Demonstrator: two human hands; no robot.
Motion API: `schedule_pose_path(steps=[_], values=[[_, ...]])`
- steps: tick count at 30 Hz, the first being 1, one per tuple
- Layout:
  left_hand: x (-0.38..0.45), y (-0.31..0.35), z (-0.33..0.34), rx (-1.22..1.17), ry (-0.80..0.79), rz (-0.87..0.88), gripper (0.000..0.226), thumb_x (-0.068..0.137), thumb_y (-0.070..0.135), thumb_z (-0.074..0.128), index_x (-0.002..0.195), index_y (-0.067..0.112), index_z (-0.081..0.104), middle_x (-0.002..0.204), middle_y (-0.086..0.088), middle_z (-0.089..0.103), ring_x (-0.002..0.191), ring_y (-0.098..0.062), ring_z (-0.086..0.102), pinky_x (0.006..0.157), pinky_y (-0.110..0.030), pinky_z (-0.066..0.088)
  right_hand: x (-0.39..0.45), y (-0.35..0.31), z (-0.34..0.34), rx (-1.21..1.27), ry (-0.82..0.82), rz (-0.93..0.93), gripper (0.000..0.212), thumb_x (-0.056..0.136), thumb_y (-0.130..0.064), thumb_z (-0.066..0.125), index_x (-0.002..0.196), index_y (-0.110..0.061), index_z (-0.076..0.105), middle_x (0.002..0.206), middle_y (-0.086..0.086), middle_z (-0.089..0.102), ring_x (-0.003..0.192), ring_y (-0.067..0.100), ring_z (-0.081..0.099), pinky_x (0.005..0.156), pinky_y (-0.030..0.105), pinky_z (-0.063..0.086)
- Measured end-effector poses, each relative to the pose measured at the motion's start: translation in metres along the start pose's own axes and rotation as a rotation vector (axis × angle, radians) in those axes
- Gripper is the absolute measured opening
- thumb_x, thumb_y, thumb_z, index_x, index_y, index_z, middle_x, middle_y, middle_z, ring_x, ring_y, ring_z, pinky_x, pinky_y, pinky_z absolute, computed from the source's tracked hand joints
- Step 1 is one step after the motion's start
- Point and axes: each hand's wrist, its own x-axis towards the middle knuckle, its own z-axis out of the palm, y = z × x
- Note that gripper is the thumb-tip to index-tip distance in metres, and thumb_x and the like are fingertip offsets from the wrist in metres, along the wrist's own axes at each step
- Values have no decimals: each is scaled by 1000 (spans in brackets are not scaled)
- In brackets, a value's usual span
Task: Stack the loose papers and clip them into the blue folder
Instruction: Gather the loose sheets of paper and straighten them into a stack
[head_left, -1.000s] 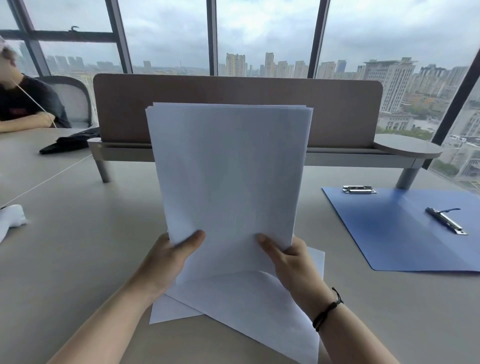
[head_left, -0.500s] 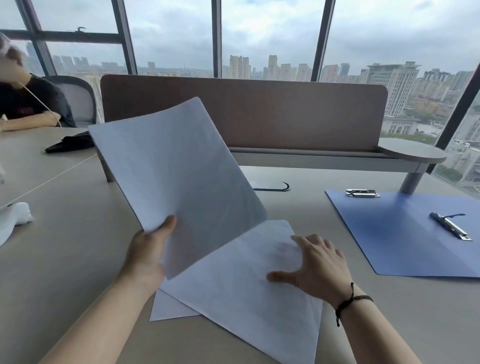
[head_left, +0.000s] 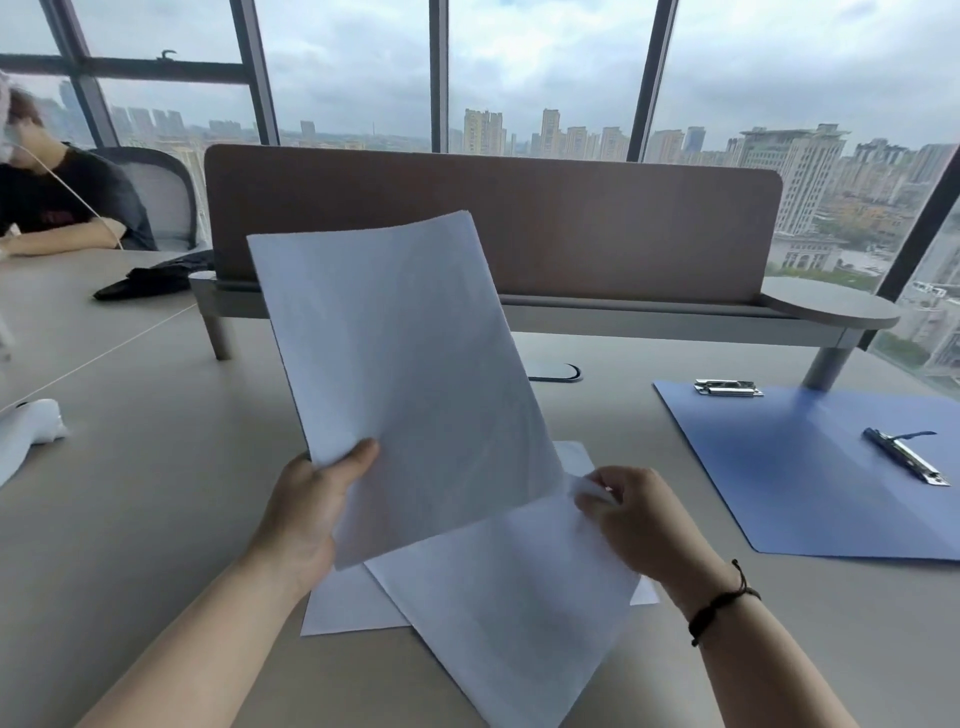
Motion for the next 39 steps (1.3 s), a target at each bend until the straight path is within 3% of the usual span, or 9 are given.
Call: schedule_pose_path(steps=[6, 10, 16, 21, 24, 27, 32, 35, 39], values=[[-4, -1, 3, 36, -71, -29, 16, 91, 13, 67, 104, 18, 75, 100, 8, 79, 93, -8, 74, 87, -34, 52, -14, -20, 2, 870, -45, 123, 22, 88, 4, 59, 84, -8, 77, 80, 12, 73, 69, 25, 64, 66, 32, 48], [-3, 0, 4, 27, -59, -1, 13, 92, 11, 66, 99, 19, 74, 89, 15, 79, 77, 3, 73, 77, -28, 48, -16, -19, 6, 1081, -127, 160, 22, 89, 4, 58, 105, -2, 71, 99, 19, 75, 86, 32, 67, 80, 43, 49], [1, 2, -3, 50, -32, -33, 14, 89, 12, 69, 99, 18, 75, 95, 6, 80, 95, -17, 74, 84, -34, 52, -18, -18, 14, 1059, -220, 107, 29, 88, 11, 52, 87, -13, 69, 97, 17, 73, 80, 30, 67, 79, 42, 46], [-4, 2, 0, 45, -124, -47, 19, 85, 12, 72, 104, 13, 76, 103, -3, 79, 100, -24, 73, 86, -37, 53, -22, -24, 15, 1003, -259, 59, 25, 92, 11, 46, 111, 3, 61, 97, 16, 74, 75, 28, 68, 64, 31, 52], [-6, 3, 3, 83, -112, 46, 29, 68, 21, 76, 96, 15, 77, 100, 4, 80, 100, -14, 71, 92, -35, 50, -21, -24, 16, 1032, -250, 41, 19, 97, -11, 56, 109, 5, 58, 94, 13, 70, 80, 26, 64, 70, 36, 48], [-10, 6, 4, 72, -106, 146, 23, 69, 23, 73, 91, 19, 79, 101, 5, 80, 97, -12, 74, 93, -35, 50, -21, -24, 15, 968, -246, -53, 42, 89, -38, 67, 114, -4, 66, 110, 9, 74, 98, 25, 70, 85, 42, 51], [-15, 5, 6, 140, -60, 351, 18, 74, 22, 71, 85, 33, 80, 96, 7, 80, 95, -16, 74, 87, -37, 55, -19, -22, 22, 790, -174, -208, 20, 97, -3, 60, 109, -8, 75, 109, 16, 77, 99, 27, 73, 84, 39, 58], [-18, 5, 8, 167, -63, 499, 31, 77, 16, 68, 104, 31, 74, 104, 9, 77, 100, -12, 72, 83, -34, 56, -18, -20, 25, 793, -153, -216, 22, 96, 2, 59, 106, -7, 75, 105, 14, 78, 93, 24, 73, 76, 32, 57], [-13, 5, 9, 119, -198, 620, 76, 83, -14, 68, 146, 18, 41, 140, -3, 60, 128, -22, 59, 99, -37, 52, -19, -16, 31, 855, -169, -167, 28, 95, 5, 59, 104, -15, 76, 107, 13, 78, 97, 26, 74, 75, 36, 59]])
